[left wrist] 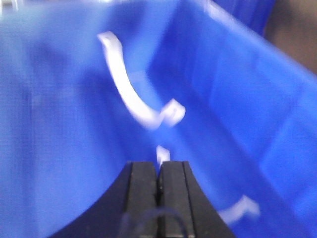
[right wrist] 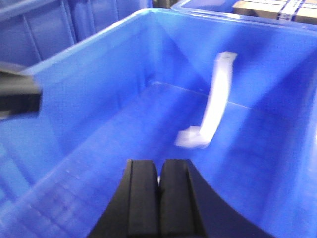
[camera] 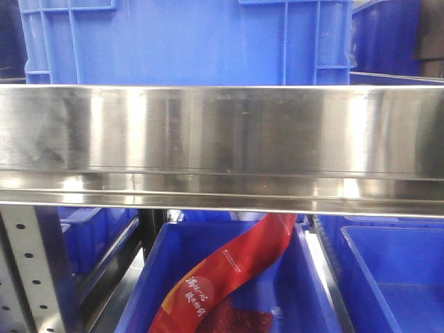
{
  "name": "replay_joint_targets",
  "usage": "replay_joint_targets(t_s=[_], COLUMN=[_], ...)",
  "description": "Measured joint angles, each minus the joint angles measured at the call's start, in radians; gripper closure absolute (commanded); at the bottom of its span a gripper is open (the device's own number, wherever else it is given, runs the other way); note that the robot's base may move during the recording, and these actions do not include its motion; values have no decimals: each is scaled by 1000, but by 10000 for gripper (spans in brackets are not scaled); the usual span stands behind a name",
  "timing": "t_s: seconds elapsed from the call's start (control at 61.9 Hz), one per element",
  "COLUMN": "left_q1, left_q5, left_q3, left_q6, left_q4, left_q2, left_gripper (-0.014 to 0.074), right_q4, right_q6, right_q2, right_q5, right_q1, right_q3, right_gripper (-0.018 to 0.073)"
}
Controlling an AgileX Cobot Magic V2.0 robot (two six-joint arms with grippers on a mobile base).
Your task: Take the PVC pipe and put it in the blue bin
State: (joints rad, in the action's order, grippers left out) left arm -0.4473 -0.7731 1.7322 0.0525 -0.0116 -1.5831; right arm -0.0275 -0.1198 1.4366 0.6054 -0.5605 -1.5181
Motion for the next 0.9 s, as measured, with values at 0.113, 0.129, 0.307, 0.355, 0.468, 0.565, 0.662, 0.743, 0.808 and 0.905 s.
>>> replay_joint_targets(t_s=[0.113,0.129,0.307,0.355,0.468,0.565,0.662,0.743,0.808,0.905], left_q1=[0,0,0,0,0,0,0,0,0,0], left_q5=[-29,-29,6,49,187,302,411,476,520,558], left_q3=[0,0,-65,-113,-270,-421,-591,-724,-829,-961], left_q6=[0,0,0,0,0,0,0,0,0,0], left_q4=[4,4,12,12,12,4,0,-2,-2,-2], left_q2=[52,60,197,236,331,416,518,610,691,802], left_gripper=[707,707,707,707,707,707,707,707,707,707], right_q4=[33,41,141,155,168,170,172,172,175,176], right_q6=[0,0,0,0,0,0,0,0,-10,-44], right_q2=[-76,-86,-219,-252,-332,-407,-487,-551,-598,-672], right_q5=[18,18,29,17,-68,-177,-258,-294,-306,-315], right_q1=[0,0,0,0,0,0,0,17,37,77], right_q3=[0,0,33,71,222,386,531,627,688,777], right_gripper=[727,727,727,727,727,727,727,727,727,727])
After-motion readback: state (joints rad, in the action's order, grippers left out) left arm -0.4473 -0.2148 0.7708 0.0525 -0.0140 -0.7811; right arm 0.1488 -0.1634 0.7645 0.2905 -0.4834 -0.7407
